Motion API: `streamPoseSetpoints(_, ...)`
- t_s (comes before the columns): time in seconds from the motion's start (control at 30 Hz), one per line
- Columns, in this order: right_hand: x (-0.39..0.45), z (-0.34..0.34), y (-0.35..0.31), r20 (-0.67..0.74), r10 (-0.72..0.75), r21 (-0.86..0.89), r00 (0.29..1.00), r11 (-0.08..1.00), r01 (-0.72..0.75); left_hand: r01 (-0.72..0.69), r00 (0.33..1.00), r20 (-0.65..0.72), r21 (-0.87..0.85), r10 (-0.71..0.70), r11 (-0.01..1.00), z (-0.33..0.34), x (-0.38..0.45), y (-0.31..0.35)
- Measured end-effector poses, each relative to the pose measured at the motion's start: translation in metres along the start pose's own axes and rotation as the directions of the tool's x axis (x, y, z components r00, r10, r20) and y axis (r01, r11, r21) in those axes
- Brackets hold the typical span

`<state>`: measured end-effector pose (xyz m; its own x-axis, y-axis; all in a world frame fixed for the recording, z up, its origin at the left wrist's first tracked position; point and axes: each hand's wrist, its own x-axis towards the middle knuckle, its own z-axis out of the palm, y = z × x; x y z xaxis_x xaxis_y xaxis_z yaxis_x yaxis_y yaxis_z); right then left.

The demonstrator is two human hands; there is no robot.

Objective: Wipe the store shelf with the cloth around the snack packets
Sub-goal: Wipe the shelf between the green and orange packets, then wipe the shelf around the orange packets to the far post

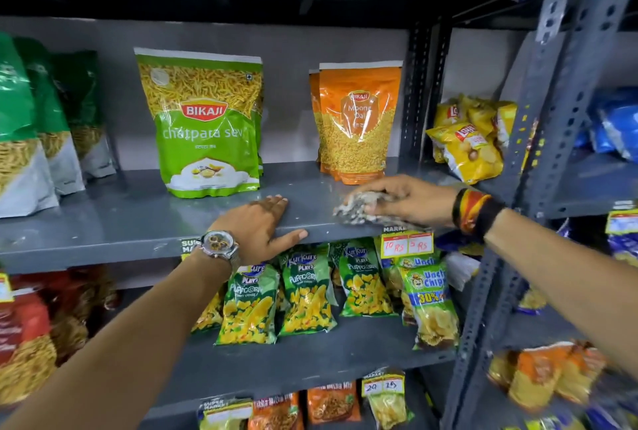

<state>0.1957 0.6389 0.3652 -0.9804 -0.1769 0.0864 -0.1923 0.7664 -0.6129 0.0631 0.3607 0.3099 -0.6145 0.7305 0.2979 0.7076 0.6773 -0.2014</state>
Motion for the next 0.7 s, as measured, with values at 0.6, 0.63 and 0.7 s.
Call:
streamPoseSetpoints(0.6, 0.11, -0.125, 0.133, -0.498, 0.167, 0.007, 0.851, 0.982, -0.189, -0.073, 0.997, -0.014, -0.08, 0.072, 0.994, 0.013, 0.053, 0.068)
streamPoseSetpoints(0.63, 0.121, -0.129, 0.143, -0.496, 0.169, 0.007, 0.851, 0.982, -0.191, -0.073, 0.997, -0.025, -0.076, 0.071, 0.994, 0.014, 0.053, 0.069)
streamPoseSetpoints(0.7, 0.14, -0.134, 0.161, -0.491, 0.169, -0.003, 0.855, 0.981, -0.196, -0.08, 0.996, -0.045, -0.074, 0.077, 0.994, 0.015, 0.053, 0.069)
